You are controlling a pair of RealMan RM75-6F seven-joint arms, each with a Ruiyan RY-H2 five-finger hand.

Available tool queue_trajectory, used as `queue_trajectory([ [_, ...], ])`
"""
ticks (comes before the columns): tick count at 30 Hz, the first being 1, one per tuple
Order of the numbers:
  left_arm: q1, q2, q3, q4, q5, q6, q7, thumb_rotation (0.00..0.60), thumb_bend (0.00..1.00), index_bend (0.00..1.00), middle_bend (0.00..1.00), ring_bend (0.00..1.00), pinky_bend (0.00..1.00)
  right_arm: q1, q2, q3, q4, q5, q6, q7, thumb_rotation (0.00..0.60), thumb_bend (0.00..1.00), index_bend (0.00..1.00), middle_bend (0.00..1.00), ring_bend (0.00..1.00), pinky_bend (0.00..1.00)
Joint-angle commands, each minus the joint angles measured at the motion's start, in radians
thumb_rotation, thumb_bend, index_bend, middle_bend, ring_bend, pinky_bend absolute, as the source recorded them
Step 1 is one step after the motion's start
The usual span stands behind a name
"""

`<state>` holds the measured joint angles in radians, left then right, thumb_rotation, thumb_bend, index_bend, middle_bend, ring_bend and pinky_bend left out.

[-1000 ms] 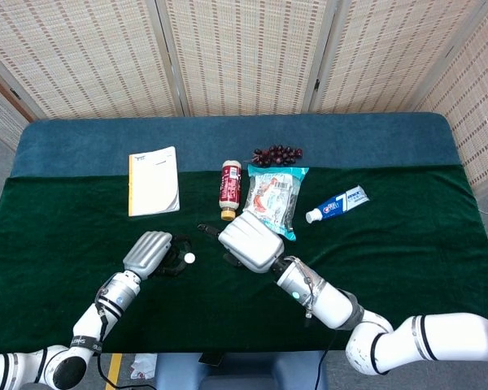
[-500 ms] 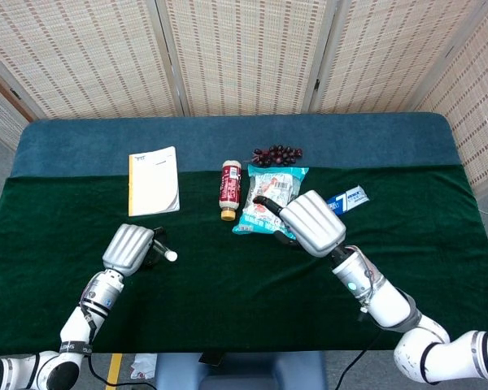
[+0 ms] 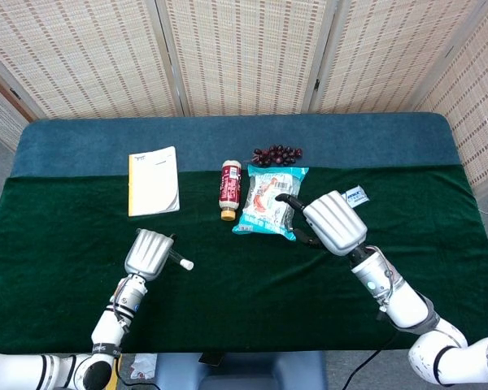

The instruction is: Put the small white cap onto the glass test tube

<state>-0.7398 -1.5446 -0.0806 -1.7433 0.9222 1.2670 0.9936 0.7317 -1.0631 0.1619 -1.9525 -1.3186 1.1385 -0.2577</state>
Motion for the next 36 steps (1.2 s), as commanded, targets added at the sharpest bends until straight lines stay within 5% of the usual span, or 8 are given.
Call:
queue_trajectory([
  [1, -0.025, -0.037, -0.008, 0.024, -0.042, -0.018, 0.044, 0.600, 0.51, 0.73, 0.95, 0.91, 0.84, -0.005, -0.004, 0.003, 0.006, -0.002, -0.004, 0.007, 0.591, 0.37, 0.23, 1.00, 1.00, 1.00],
  [13, -0.060, -0.123, -0.017, 0.122, -0.117, -0.042, 0.101, 0.600, 0.50, 0.59, 0.95, 0.90, 0.84, -0.027, -0.029, 0.004, 0.031, -0.009, -0.016, 0.025, 0.590, 0.37, 0.23, 1.00, 1.00, 1.00],
  [25, -0.079, -0.129, -0.017, 0.117, -0.201, -0.069, 0.126, 0.600, 0.50, 0.35, 0.95, 0.90, 0.84, -0.049, -0.031, 0.012, 0.043, -0.017, -0.016, 0.052, 0.590, 0.37, 0.23, 1.00, 1.00, 1.00],
  [31, -0.061, -0.078, -0.014, 0.049, -0.166, -0.037, 0.078, 0.600, 0.50, 0.26, 0.95, 0.90, 0.84, -0.067, -0.013, 0.017, 0.049, -0.022, -0.005, 0.068, 0.591, 0.37, 0.23, 1.00, 1.00, 1.00],
  [36, 0.017, 0.035, -0.012, -0.008, -0.006, 0.038, -0.116, 0.600, 0.50, 0.26, 0.88, 0.82, 0.83, -0.108, 0.058, -0.006, 0.033, 0.006, -0.013, 0.065, 0.590, 0.37, 0.23, 1.00, 1.00, 1.00],
])
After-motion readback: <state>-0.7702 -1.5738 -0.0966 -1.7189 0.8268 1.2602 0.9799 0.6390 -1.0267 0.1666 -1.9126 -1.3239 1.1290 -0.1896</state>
